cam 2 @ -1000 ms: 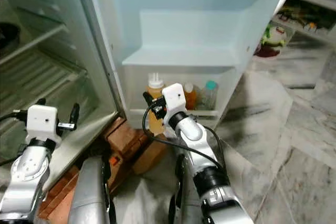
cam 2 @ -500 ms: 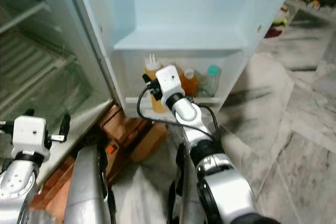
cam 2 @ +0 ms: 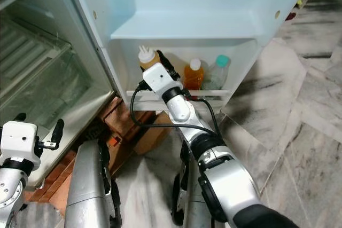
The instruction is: Restocking fridge
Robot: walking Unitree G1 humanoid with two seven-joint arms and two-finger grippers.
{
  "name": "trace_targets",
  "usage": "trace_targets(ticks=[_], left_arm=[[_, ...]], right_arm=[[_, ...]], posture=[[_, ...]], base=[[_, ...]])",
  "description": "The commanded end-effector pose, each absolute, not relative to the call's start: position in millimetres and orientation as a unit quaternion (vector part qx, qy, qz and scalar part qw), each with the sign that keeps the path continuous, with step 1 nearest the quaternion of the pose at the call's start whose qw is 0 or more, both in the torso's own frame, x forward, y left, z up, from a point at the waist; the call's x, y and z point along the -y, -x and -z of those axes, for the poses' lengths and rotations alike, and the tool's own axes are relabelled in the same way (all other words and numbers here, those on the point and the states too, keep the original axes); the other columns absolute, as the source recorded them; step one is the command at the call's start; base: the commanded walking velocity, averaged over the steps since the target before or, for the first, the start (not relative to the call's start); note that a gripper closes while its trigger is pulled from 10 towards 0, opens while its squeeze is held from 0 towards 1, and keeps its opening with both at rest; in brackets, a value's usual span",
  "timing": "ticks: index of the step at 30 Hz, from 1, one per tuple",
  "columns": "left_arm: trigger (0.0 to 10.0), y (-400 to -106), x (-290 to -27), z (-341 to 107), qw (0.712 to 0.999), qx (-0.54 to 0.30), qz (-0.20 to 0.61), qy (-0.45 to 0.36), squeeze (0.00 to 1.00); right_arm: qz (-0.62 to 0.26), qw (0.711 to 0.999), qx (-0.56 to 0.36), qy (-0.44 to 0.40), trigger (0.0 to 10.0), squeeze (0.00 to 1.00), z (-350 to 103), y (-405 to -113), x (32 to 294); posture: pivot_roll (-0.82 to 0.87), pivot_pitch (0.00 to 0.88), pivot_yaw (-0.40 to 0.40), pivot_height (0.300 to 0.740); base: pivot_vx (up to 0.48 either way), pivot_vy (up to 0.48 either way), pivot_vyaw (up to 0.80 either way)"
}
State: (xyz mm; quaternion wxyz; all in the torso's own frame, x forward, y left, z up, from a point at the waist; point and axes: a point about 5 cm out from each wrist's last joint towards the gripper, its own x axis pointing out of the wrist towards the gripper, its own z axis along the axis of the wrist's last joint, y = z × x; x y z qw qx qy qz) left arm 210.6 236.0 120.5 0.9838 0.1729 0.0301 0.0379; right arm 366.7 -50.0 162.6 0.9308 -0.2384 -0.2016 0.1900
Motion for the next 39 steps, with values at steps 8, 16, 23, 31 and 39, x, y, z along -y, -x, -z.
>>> trace_targets(ticks=[8,16,23,31,39], left_arm=[[10.0,-204,-233,-122,0.984,-0.034,-0.029,-0.171,0.0],[10.0,-204,-234,-123,0.984,-0.04,-0.026,-0.171,0.0],[10.0,-202,-235,-126,0.986,-0.032,-0.033,-0.16,0.0],[10.0,-201,-232,-123,0.986,-0.037,-0.03,-0.16,0.0],[10.0,-201,-232,-123,0.986,-0.037,-0.032,-0.162,0.0]], right_arm=[[-0.138,0.931,0.215,0.261,10.0,0.0,-162,-370,61],[-0.106,0.97,0.11,0.19,10.0,0.0,-133,-369,76],[-0.105,0.985,0.036,0.131,10.0,0.0,-110,-363,75],[-0.083,0.987,0.033,0.135,10.0,0.0,-111,-364,79],[-0.094,0.971,0.152,0.159,10.0,0.0,-157,-374,63]], posture=[[0.26,0.351,-0.019,0.486],[0.27,0.348,-0.021,0.486],[0.27,0.355,-0.022,0.486],[0.27,0.363,-0.021,0.486],[0.26,0.369,-0.022,0.486]], base=[[0.0,0.0,0.0],[0.0,0.0,0.0],[0.0,0.0,0.0],[0.0,0.0,0.0],[0.0,0.0,0.0]])
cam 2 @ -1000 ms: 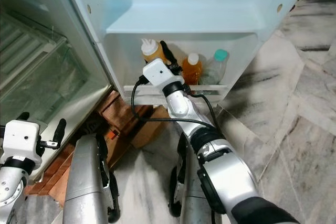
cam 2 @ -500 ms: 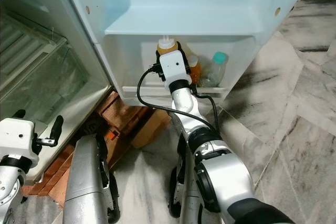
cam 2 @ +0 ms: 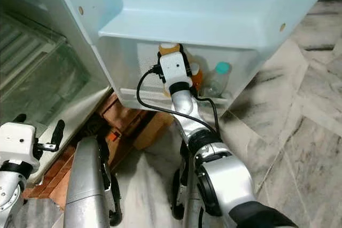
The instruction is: Restocking fridge
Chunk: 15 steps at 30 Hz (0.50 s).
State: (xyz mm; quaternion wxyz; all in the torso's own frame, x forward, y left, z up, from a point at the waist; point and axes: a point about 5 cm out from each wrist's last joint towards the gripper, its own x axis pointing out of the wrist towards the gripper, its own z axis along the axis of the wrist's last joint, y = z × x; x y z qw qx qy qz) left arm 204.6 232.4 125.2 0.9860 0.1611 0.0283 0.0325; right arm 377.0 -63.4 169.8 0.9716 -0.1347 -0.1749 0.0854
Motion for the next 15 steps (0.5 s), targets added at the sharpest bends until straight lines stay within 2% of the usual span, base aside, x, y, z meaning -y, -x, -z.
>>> trace_targets(ticks=[1,7,15], left_arm=[[10.0,-201,-232,-123,0.986,-0.037,-0.032,-0.162,0.0],[10.0,-204,-229,-122,0.986,-0.036,-0.032,-0.161,0.0],[10.0,-203,-230,-120,0.986,-0.038,-0.034,-0.161,0.0]], right_arm=[[-0.094,0.967,0.169,0.164,10.0,0.0,-163,-375,62],[-0.101,0.947,0.228,0.204,10.0,0.0,-181,-375,53],[-0.074,0.975,0.122,0.168,10.0,0.0,-148,-375,65]], posture=[[0.26,0.368,-0.022,0.486],[0.25,0.365,-0.026,0.486],[0.26,0.364,-0.032,0.486]], base=[[0.0,0.0,0.0],[0.0,0.0,0.0],[0.0,0.0,0.0]])
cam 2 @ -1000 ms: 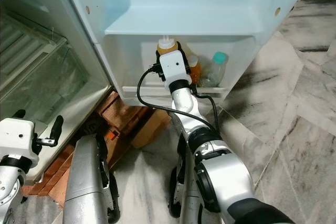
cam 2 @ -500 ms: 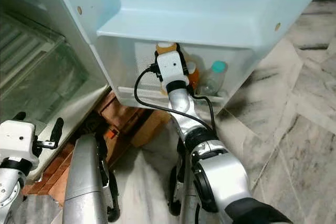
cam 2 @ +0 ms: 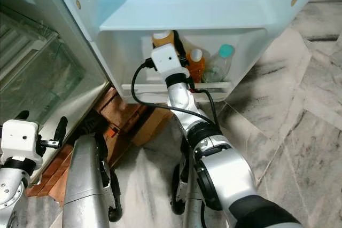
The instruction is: Restocking fridge
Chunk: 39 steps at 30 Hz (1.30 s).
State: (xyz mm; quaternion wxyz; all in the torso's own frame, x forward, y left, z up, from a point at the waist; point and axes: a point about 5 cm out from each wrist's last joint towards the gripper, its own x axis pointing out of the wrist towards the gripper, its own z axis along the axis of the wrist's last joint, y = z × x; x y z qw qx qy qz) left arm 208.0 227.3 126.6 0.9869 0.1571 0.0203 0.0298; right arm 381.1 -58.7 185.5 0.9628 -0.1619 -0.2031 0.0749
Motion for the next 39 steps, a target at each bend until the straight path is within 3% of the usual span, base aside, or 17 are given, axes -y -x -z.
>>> trace_targets(ticks=[1,28,34,39], left_arm=[[10.0,-202,-230,-119,0.986,-0.039,-0.034,-0.161,0.0],[10.0,-201,-229,-117,0.985,-0.043,-0.03,-0.162,0.0],[10.0,-203,-229,-116,0.986,-0.042,-0.031,-0.161,0.0],[10.0,-202,-229,-117,0.985,-0.041,-0.033,-0.162,0.0]], right_arm=[[-0.077,0.977,0.105,0.166,10.0,0.0,-141,-373,67],[-0.11,0.987,-0.086,0.079,10.0,0.0,-88,-360,68],[-0.1,0.988,0.034,0.109,10.0,0.0,-124,-371,67],[-0.154,0.959,0.149,0.188,10.0,0.0,-154,-369,41]], posture=[[0.26,0.364,-0.033,0.486],[0.25,0.371,-0.029,0.486],[0.25,0.37,-0.03,0.486],[0.25,0.374,-0.031,0.486]], base=[[0.0,0.0,0.0],[0.0,0.0,0.0],[0.0,0.0,0.0],[0.0,0.0,0.0]])
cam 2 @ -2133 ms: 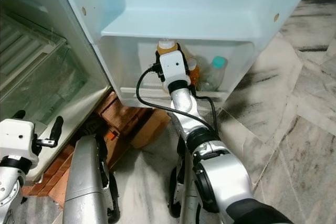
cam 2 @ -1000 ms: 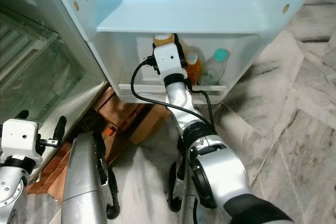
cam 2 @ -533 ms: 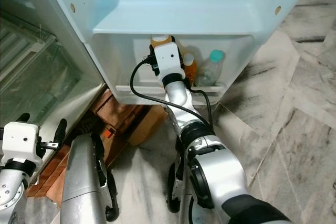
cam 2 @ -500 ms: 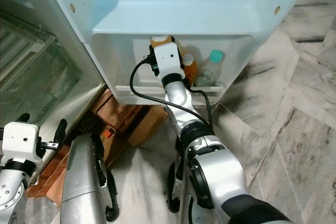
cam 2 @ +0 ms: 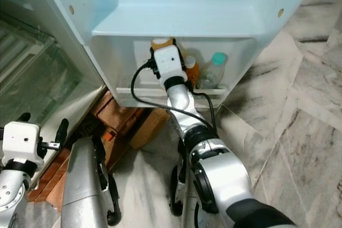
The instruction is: Restocking fridge
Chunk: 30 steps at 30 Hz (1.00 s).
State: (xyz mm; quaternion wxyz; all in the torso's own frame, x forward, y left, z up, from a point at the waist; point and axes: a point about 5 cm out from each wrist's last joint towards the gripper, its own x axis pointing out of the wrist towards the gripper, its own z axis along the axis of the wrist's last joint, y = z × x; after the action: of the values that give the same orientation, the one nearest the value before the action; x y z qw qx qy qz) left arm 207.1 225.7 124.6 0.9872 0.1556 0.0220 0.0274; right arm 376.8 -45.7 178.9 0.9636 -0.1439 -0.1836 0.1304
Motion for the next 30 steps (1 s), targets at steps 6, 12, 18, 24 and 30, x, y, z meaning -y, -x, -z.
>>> trace_targets(ticks=[6,12,18,24,30], left_arm=[[10.0,-202,-228,-117,0.985,-0.04,-0.038,-0.163,0.0],[10.0,-197,-228,-119,0.985,-0.04,-0.039,-0.163,0.0],[10.0,-187,-228,-119,0.984,-0.048,-0.04,-0.165,0.0],[10.0,-179,-227,-118,0.984,-0.057,-0.038,-0.164,0.0],[10.0,-173,-229,-119,0.983,-0.066,-0.036,-0.166,0.0]], right_arm=[[-0.185,0.911,0.237,0.283,10.0,0.0,-164,-361,20],[-0.181,0.898,0.233,0.328,10.0,0.0,-154,-359,20],[-0.161,0.912,0.192,0.326,10.0,0.0,-144,-362,31],[-0.138,0.939,0.116,0.292,10.0,0.0,-128,-365,46],[-0.102,0.973,-0.007,0.209,10.0,0.0,-106,-366,65]], posture=[[0.25,0.382,-0.038,0.486],[0.26,0.409,-0.042,0.486],[0.27,0.432,-0.045,0.486],[0.27,0.445,-0.046,0.486],[0.29,0.457,-0.046,0.486]], base=[[0.0,0.0,0.0],[0.0,0.0,0.0],[0.0,0.0,0.0],[0.0,0.0,0.0],[0.0,0.0,0.0]])
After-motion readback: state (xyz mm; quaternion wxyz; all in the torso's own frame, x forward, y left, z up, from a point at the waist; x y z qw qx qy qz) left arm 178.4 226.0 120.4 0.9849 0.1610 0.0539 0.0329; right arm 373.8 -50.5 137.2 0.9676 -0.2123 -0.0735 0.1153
